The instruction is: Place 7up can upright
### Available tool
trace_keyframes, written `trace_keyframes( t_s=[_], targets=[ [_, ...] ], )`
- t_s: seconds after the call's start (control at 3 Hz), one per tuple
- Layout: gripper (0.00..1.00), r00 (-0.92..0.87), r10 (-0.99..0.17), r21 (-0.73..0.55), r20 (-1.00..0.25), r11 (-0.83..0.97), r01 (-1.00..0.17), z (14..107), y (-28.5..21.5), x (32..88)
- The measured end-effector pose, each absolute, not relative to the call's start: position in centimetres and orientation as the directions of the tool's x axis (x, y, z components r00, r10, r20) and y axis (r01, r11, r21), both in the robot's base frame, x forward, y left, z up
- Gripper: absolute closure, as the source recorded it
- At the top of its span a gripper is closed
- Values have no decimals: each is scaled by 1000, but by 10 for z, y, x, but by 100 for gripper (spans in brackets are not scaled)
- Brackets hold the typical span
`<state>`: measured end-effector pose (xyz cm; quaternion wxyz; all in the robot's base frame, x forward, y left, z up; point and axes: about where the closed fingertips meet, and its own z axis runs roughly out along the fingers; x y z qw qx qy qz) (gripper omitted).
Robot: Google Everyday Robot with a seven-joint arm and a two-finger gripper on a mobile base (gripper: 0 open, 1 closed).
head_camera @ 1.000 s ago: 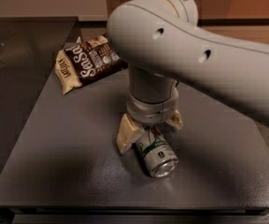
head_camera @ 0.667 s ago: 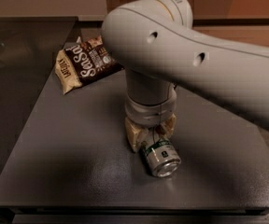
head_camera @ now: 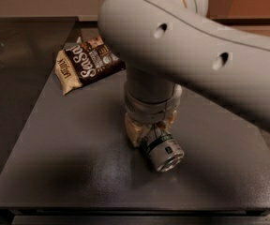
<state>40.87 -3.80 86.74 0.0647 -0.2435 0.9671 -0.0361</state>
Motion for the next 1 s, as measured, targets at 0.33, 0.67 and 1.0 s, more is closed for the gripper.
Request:
trace_keyframes(
  t_s=[0.33, 0.67, 1.0],
  targets=[
    [100, -819, -522, -95, -240, 852, -515, 893, -39, 415],
    [100, -756, -540, -61, -371, 826, -560, 911, -41, 424],
    [100, -683, -538, -20, -495, 792, -610, 923, -42, 433]
  ],
)
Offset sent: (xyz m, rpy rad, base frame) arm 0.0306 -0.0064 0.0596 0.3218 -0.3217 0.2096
